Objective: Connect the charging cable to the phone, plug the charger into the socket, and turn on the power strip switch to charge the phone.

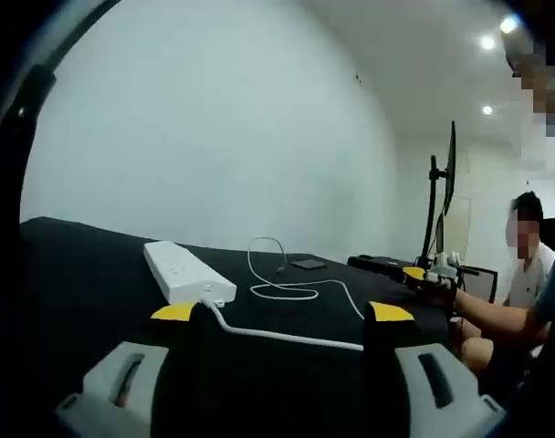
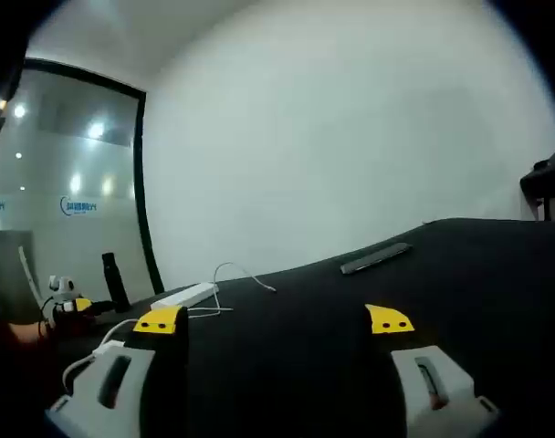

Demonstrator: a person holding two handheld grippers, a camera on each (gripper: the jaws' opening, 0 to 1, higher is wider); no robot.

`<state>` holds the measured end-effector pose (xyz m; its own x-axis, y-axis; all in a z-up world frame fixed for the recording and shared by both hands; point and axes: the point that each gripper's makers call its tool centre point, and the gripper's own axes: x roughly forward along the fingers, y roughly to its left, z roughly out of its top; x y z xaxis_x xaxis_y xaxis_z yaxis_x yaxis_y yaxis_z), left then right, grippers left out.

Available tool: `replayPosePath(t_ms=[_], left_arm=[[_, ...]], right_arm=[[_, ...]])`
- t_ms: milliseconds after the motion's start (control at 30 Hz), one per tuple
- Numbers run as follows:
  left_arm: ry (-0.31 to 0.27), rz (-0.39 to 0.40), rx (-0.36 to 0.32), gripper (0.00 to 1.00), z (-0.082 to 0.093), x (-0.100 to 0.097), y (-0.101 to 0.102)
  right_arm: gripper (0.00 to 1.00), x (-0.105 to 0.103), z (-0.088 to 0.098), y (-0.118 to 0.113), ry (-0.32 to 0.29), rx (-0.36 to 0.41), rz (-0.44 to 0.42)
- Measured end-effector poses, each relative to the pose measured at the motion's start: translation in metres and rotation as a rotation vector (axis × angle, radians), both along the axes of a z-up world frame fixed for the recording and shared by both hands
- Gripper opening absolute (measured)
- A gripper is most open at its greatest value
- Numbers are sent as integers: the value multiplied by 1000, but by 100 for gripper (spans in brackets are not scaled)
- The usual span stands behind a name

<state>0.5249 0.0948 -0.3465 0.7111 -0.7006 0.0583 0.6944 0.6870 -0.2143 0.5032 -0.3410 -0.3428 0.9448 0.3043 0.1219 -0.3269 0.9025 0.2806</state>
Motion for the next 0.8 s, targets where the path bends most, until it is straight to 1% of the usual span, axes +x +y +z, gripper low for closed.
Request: replayPosePath(t_ms=[300,367,467,500,533,567,600,633,667,767,800], left_arm=[[14,-9,-11,68,4,1,-3],[15,-8,-12,68,8,2,-3],[-13,-10,13,68,25,5,-8],[-23,-21,24,68,37,7,-14],[-31,-32,39,68,44,10,-18],[-47,-48,66,69,54,16,-23],[-34,-66,91,69,58,20,-27],[-24,-101,121,70,65,23,-38],[-25,-116,129,71,71,26,-43],[-73,-152,178,72,88,34,-57],[-74,-151,181,72,92,35,-60]], right_arm=[[74,2,0,-2,2,5,-2],[74,3,0,-3,3,8,-2],[74,4,-2,-4,14,13,-1],[74,6,-2,-3,21,18,3],[74,6,-2,-2,25,21,12],[74,7,-2,-1,30,26,21],[75,7,-2,-2,35,33,27],[75,7,-2,-2,33,38,27],[75,7,-1,-2,32,40,24],[74,5,-2,-4,29,44,17],[74,5,-1,-5,27,51,19]])
